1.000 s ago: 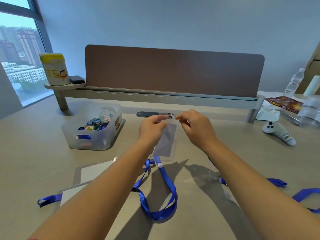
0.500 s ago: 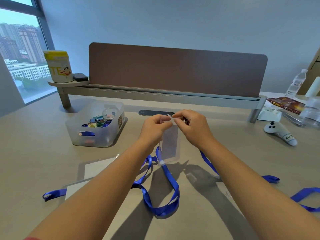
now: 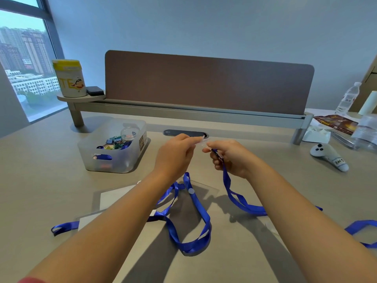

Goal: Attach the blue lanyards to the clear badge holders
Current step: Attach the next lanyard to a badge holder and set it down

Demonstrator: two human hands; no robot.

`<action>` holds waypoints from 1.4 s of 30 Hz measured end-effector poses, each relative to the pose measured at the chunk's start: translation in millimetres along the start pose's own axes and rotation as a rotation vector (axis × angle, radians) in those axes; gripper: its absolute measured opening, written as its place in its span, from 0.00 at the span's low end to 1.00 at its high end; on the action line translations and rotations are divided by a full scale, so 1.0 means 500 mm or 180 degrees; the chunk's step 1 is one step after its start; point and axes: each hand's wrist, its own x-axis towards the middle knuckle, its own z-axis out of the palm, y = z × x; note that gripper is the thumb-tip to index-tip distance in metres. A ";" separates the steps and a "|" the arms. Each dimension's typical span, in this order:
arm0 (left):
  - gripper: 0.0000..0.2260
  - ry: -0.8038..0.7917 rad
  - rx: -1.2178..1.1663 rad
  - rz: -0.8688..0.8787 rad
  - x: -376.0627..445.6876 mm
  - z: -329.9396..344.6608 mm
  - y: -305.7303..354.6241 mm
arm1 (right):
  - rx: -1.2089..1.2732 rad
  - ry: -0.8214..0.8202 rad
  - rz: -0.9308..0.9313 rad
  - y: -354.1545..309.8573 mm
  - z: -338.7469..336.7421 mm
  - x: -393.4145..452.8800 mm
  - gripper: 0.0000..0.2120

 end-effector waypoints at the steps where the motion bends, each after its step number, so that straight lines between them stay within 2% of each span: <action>1: 0.12 0.0011 0.0146 0.0246 -0.001 -0.004 -0.003 | 0.0162 -0.0034 0.0048 -0.002 0.000 -0.001 0.13; 4: 0.14 0.0061 0.0722 0.0736 -0.002 -0.009 -0.010 | 0.0509 -0.0114 0.0112 -0.004 0.006 -0.002 0.16; 8: 0.17 -0.0150 0.1197 0.1057 0.002 -0.018 -0.013 | 0.0477 -0.0028 -0.0018 0.001 0.011 -0.001 0.14; 14: 0.19 -0.0130 0.1259 0.1199 -0.005 -0.013 -0.021 | 0.0210 0.0071 -0.0196 0.004 0.016 0.003 0.10; 18: 0.21 -0.0193 0.1028 0.0948 -0.003 -0.017 -0.018 | 0.0045 0.0270 -0.0340 0.005 0.026 0.011 0.11; 20: 0.20 -0.0600 0.0685 0.0379 0.006 -0.023 -0.005 | -0.0012 0.0360 -0.0434 0.005 0.031 0.016 0.12; 22: 0.19 -0.1009 -0.0001 -0.0308 0.012 -0.028 0.000 | -0.0109 0.0417 -0.0584 0.004 0.033 0.018 0.13; 24: 0.16 -0.0936 -0.0702 -0.0702 0.020 -0.031 0.007 | -0.0330 0.0425 -0.0756 0.003 0.034 0.017 0.13; 27: 0.13 -0.0729 -0.0930 -0.1081 0.030 -0.032 0.013 | -0.0790 0.0442 -0.0938 0.003 0.040 0.019 0.10; 33: 0.12 -0.1070 -0.0773 -0.1281 0.044 -0.037 0.013 | -0.1382 0.0497 -0.1231 0.004 0.043 0.015 0.12; 42: 0.12 -0.1222 -0.0289 -0.0962 0.047 -0.043 0.010 | -0.1873 0.0674 -0.1509 0.005 0.042 0.010 0.10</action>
